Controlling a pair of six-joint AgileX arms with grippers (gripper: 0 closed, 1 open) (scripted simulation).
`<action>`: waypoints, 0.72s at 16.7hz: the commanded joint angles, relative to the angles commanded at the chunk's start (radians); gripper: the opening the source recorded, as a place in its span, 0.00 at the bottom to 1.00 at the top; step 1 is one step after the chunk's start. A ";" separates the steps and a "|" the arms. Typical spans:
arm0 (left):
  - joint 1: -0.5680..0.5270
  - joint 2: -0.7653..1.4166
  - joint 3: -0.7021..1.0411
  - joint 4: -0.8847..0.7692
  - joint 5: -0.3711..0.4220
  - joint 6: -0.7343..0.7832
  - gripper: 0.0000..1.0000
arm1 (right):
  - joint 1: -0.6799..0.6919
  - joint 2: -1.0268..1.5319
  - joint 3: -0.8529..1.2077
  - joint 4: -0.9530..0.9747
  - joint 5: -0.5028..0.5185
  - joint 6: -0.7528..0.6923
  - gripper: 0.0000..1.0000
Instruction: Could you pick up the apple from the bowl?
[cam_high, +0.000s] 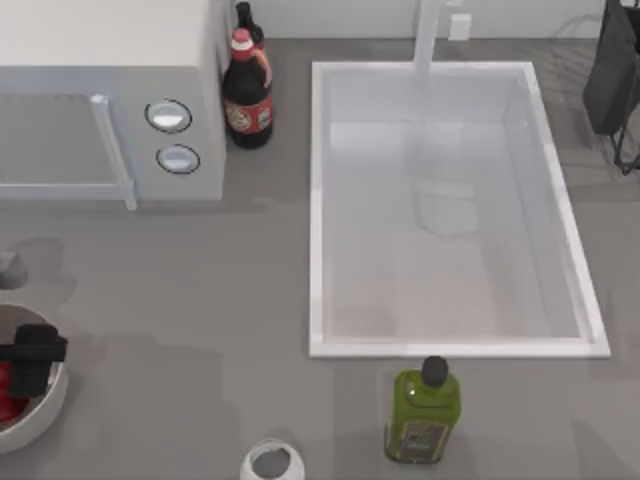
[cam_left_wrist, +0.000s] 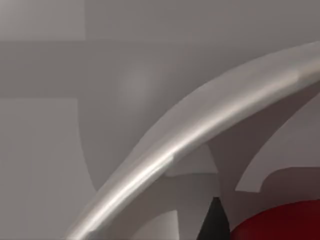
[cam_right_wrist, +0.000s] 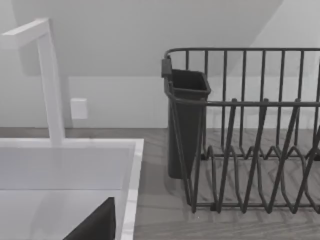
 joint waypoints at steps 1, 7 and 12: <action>0.000 0.000 0.000 0.000 0.000 0.000 0.00 | 0.000 0.000 0.000 0.000 0.000 0.000 1.00; 0.000 0.000 0.000 0.000 0.000 0.000 0.00 | 0.000 0.000 0.000 0.000 0.000 0.000 1.00; -0.008 -0.074 0.131 -0.108 0.010 -0.004 0.00 | 0.000 0.000 0.000 0.000 0.000 0.000 1.00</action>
